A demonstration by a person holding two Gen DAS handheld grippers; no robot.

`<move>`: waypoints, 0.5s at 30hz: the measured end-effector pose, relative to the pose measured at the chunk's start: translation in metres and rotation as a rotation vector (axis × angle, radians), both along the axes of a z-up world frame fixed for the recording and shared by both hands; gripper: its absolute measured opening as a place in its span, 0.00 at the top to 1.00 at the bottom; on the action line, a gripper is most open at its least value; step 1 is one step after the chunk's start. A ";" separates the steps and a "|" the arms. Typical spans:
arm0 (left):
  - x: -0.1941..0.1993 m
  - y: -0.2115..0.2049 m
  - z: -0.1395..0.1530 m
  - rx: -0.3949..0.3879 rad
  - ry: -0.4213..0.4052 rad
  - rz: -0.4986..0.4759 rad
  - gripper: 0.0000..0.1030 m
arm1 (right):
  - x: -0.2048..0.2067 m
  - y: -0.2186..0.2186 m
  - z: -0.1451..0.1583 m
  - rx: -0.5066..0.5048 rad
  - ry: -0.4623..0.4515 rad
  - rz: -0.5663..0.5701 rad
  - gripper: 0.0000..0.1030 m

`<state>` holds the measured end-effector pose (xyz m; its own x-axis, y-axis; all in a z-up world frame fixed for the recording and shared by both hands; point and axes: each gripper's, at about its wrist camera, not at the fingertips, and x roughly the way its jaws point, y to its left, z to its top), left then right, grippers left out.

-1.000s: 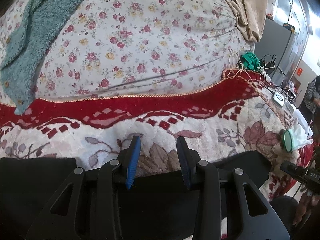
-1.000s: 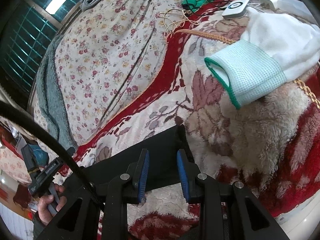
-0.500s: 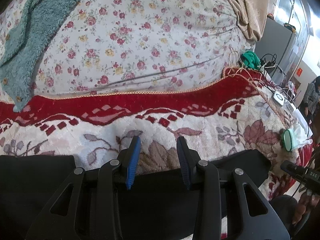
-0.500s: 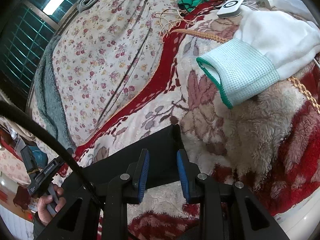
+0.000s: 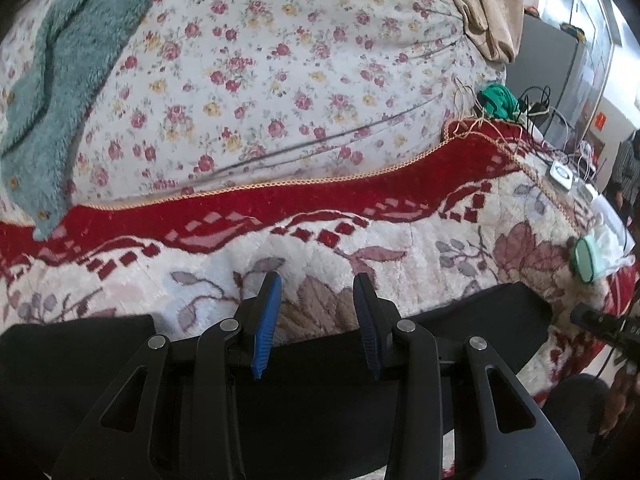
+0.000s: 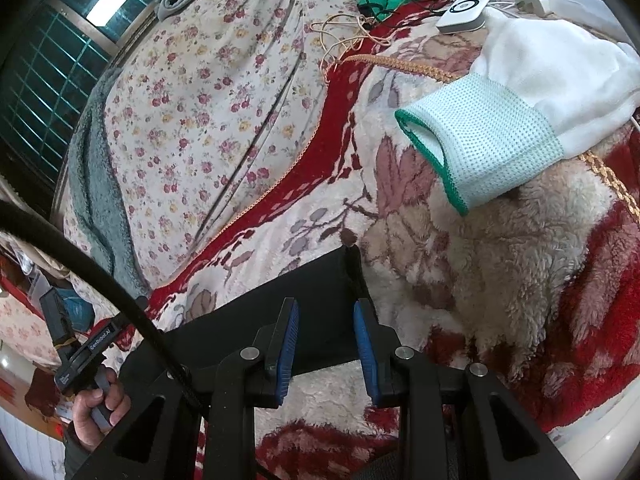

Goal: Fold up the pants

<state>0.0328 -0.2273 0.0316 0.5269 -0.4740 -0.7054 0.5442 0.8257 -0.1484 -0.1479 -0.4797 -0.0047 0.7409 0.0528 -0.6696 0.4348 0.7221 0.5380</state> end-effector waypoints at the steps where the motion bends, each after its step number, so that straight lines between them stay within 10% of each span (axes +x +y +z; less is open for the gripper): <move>1: 0.000 -0.001 0.000 0.005 -0.002 -0.002 0.66 | 0.001 0.000 -0.001 0.001 0.000 -0.001 0.74; 15: 0.004 0.001 -0.003 0.006 0.015 0.009 0.66 | 0.002 -0.001 -0.002 0.002 0.006 0.004 0.74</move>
<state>0.0369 -0.2262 0.0283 0.5204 -0.4653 -0.7160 0.5346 0.8314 -0.1517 -0.1457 -0.4806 -0.0065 0.7367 0.0570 -0.6739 0.4351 0.7229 0.5368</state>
